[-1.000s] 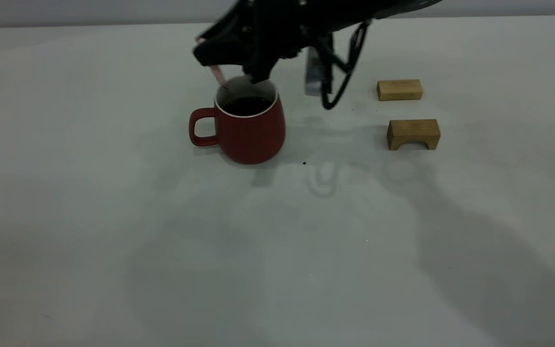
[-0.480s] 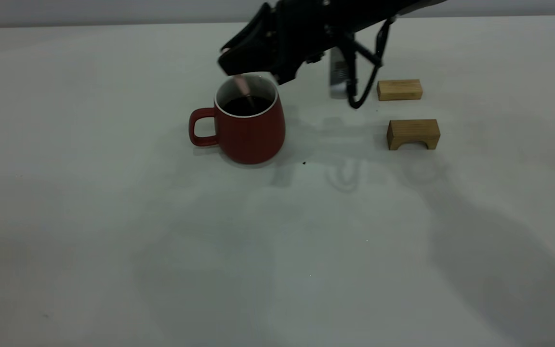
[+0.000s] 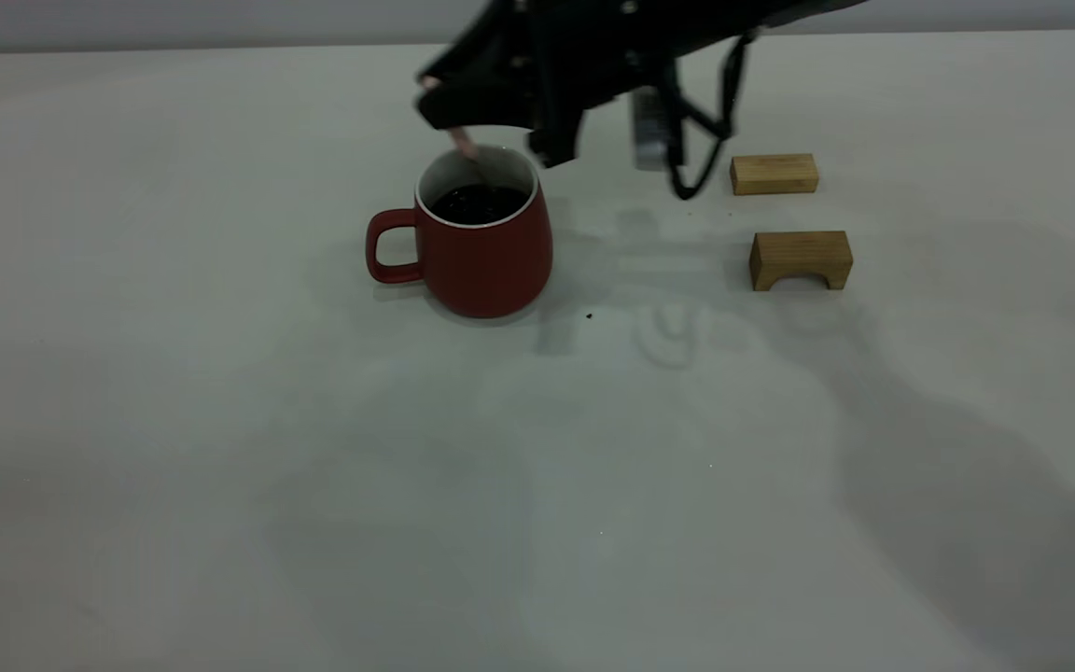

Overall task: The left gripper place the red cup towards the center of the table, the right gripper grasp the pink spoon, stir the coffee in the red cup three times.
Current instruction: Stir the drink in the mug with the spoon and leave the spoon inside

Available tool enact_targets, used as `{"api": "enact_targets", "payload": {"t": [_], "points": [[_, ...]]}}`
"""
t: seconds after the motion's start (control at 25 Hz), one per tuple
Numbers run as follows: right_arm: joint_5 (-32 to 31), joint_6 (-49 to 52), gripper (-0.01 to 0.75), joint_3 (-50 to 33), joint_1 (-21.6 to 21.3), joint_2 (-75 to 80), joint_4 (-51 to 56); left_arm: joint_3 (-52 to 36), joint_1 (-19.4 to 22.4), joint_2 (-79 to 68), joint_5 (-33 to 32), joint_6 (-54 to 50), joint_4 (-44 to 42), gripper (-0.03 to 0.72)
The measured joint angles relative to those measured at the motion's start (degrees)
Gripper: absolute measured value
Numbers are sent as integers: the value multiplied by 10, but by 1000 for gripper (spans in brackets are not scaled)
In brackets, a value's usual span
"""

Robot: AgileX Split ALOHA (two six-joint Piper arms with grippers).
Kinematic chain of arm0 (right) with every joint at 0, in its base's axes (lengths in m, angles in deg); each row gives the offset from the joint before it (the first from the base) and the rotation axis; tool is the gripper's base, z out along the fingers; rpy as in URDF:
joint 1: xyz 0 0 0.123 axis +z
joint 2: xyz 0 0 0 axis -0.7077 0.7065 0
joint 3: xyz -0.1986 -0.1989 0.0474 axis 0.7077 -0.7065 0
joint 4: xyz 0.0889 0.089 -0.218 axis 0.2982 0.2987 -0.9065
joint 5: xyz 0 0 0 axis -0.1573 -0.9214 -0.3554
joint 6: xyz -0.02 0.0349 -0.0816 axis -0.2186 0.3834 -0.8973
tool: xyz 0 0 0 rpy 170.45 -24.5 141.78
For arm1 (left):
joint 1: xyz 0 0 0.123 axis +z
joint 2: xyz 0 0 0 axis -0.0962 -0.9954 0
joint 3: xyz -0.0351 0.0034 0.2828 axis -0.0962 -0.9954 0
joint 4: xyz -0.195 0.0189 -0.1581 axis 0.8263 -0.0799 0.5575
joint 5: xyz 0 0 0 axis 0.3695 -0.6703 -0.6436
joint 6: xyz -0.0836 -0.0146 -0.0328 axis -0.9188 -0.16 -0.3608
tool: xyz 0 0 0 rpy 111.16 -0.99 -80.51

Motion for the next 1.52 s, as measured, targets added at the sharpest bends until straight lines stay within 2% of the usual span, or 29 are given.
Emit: {"api": "enact_targets", "payload": {"t": [0.12,0.2,0.36,0.56,0.8,1.12,1.2,1.28,1.4,1.52], "points": [[-14,77,147,0,-3,0,-31,0,0,0,0,0,0,244],[-12,79,147,1,9,0,-29,0,0,0,0,0,0,244],[11,-28,147,1,35,0,33,0,0,0,0,0,0,244],[18,-132,147,2,29,0,50,0,0,0,0,0,0,244],[-6,-146,147,2,6,0,-45,0,0,0,0,0,0,244],[-46,-149,158,2,2,0,-67,0,0,0,0,0,0,244],[-52,-149,197,2,2,0,-69,0,0,0,0,0,0,244],[-60,-149,277,2,2,0,-74,0,0,0,0,0,0,244],[-75,-150,444,2,2,0,-86,0,0,0,0,0,0,244],[-89,-150,572,2,2,-6,-118,0,0,0,0,0,0,244]]}}
